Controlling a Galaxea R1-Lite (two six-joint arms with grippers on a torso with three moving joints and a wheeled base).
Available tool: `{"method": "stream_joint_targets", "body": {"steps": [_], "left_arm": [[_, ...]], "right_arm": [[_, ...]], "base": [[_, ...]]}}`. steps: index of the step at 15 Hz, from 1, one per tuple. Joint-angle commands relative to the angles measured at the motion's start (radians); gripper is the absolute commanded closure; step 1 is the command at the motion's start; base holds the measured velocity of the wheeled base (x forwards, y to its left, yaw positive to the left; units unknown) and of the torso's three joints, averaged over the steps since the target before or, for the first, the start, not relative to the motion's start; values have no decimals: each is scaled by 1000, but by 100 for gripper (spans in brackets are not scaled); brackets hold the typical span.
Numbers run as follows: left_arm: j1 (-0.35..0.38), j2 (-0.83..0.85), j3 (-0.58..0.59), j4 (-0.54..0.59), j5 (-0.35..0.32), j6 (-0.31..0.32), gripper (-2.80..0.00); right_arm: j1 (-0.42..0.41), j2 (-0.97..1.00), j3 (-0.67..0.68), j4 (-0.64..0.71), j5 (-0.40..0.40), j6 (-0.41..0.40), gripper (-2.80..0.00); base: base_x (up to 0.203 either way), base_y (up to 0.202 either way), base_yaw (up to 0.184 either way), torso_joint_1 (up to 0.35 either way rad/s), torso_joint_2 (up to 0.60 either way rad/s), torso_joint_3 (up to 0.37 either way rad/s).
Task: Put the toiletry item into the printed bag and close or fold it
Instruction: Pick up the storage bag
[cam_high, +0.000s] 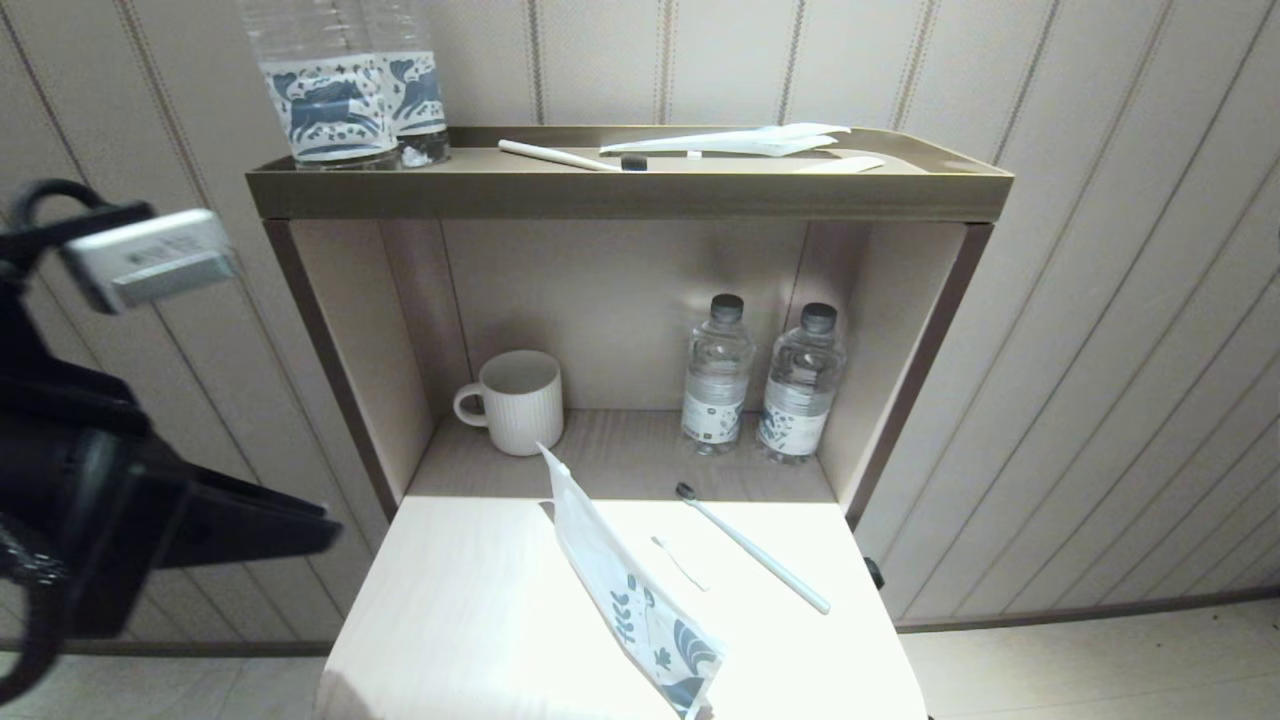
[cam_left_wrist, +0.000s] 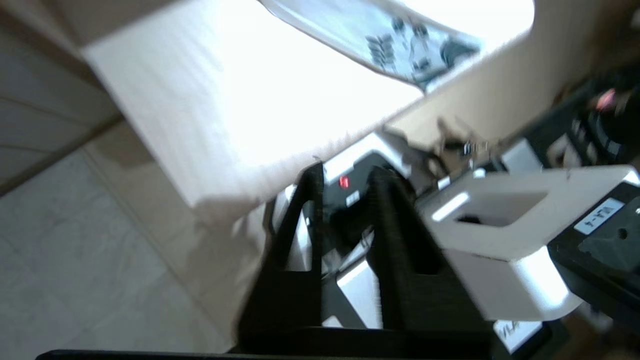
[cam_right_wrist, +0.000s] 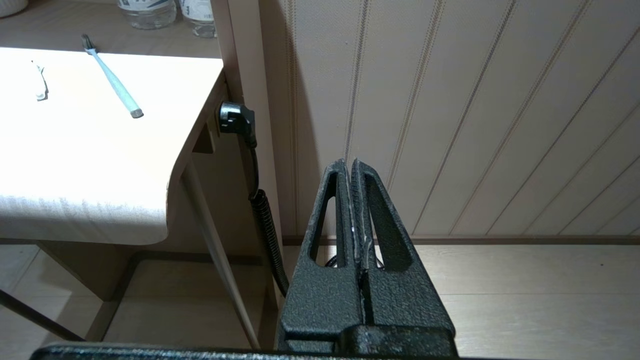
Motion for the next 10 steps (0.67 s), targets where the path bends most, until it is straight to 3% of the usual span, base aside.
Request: {"method": "stream_joint_targets", "body": {"steps": [1, 4, 6, 8, 10], "left_arm": [[-129, 153, -21, 1, 61, -14, -280], [-238, 206, -24, -115, 111, -19, -280], [-282, 272, -43, -113, 159, -36, -280], [-316, 368, -85, -87, 250, -134, -280], [-339, 451, -221, 38, 302, -226, -280]], "right_arm": [[0, 0, 0, 0, 0, 0, 0], [0, 0, 0, 0, 0, 0, 0], [0, 0, 0, 0, 0, 0, 0], [0, 0, 0, 0, 0, 0, 0], [0, 0, 0, 0, 0, 0, 0]], "base": [[0, 0, 0, 0, 0, 0], [0, 0, 0, 0, 0, 0], [0, 0, 0, 0, 0, 0], [0, 0, 0, 0, 0, 0], [0, 0, 0, 0, 0, 0]]}}
